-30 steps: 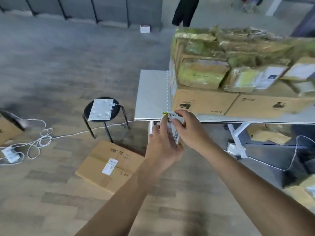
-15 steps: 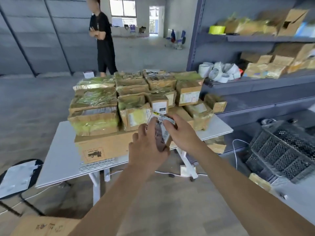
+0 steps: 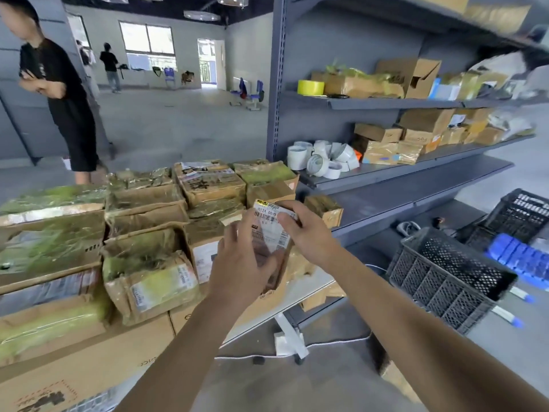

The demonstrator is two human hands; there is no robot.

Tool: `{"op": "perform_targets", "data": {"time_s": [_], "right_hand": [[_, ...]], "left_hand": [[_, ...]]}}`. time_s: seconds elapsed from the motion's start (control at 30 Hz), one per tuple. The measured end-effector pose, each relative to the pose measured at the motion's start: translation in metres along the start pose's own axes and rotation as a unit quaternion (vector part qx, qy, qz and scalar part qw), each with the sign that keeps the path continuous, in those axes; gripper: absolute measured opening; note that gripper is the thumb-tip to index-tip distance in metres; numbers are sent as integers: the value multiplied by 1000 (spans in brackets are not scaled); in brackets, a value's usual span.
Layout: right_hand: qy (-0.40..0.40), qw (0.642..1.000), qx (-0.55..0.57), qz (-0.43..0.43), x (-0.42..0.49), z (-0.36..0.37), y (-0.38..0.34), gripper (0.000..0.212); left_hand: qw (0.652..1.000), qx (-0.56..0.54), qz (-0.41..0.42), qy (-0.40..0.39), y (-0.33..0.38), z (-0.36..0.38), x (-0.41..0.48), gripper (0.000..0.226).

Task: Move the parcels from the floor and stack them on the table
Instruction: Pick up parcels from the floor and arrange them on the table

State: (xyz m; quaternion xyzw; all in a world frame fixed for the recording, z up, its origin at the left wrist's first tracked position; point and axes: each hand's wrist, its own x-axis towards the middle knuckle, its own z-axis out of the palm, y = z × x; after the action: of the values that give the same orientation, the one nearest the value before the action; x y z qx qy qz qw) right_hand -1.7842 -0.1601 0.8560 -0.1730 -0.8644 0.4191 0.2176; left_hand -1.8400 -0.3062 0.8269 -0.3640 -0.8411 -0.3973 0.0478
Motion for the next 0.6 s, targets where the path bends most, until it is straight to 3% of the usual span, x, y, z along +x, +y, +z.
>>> {"op": "perform_targets", "data": {"time_s": [0.13,0.23,0.3,0.6], "right_hand": [[-9,1000,23,13,42,-12,8,33],[-24,999,35,0,68,-16,20,26],[-41,999,27,-5,81,-17,31,22],[-89,996,13,18,137,-29,87,49]], "left_hand": [[996,-79,-22,-34,-12,7,57,71],[981,-135,-75,-114,-21,13,90,42],[967,-163,-118,-155,-26,19,104,37],[971,-132,-154,-131,-30,54,152,39]]}}
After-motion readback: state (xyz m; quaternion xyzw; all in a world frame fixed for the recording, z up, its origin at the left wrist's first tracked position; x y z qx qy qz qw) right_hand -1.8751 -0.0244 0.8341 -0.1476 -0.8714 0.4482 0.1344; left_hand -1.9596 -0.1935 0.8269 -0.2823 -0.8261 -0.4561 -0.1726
